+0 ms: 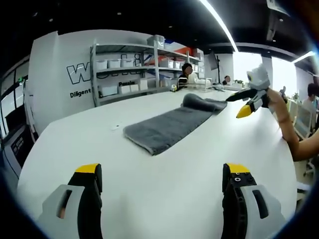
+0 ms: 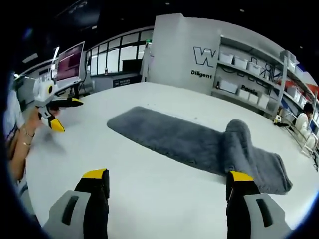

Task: Open the folded towel by lifting each exposed corner and separating the folded layers until the towel lies flat within the target outline without major curled edges

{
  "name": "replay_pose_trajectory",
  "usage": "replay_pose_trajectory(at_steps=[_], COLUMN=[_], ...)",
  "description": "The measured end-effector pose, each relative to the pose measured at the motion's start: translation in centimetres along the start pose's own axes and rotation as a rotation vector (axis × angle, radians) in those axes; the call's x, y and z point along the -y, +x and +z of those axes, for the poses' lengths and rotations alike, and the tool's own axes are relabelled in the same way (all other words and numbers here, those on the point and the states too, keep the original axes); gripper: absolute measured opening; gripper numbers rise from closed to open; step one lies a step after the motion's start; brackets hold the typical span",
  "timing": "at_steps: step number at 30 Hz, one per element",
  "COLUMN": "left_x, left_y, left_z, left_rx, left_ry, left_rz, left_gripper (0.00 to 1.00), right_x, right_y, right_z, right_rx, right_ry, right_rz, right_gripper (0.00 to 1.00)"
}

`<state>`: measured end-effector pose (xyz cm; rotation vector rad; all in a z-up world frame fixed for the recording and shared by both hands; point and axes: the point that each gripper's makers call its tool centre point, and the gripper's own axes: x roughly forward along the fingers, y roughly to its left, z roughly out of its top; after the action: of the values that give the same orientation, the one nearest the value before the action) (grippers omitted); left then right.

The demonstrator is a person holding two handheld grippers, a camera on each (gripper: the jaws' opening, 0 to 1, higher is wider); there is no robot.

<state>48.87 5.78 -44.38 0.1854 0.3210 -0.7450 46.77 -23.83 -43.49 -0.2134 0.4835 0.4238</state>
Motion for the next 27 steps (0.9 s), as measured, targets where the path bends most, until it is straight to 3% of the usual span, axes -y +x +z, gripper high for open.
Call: replay_pose_trajectory(at_steps=[5, 8, 16, 18, 23, 27], left_x=[-0.2, -0.5, -0.8, -1.0, -1.0, -0.9], left_y=[0.0, 0.2, 0.4, 0.6, 1.1, 1.6], left_z=[0.1, -0.6, -0.4, -0.5, 0.0, 0.1], left_rx=[0.007, -0.013, -0.005, -0.012, -0.007, -0.058], left_ry=[-0.005, -0.054, -0.066, -0.050, -0.058, -0.021], left_rz=[0.011, 0.021, 0.053, 0.072, 0.067, 0.091], left_gripper=[0.99, 0.96, 0.93, 0.93, 0.91, 0.91], right_x=[-0.2, -1.8, -0.9, -0.5, 0.2, -0.1], right_y=[0.6, 0.8, 0.5, 0.1, -0.6, -1.0], right_z=[-0.4, -0.5, -0.4, 0.6, 0.8, 1.4], right_rx=[-0.017, -0.007, 0.015, 0.069, 0.078, 0.113], right_ry=[-0.001, 0.015, 0.021, 0.008, 0.000, 0.009], right_rz=[0.011, 0.085, 0.081, 0.066, 0.049, 0.065], right_gripper=[1.00, 1.00, 1.00, 1.00, 1.00, 1.00])
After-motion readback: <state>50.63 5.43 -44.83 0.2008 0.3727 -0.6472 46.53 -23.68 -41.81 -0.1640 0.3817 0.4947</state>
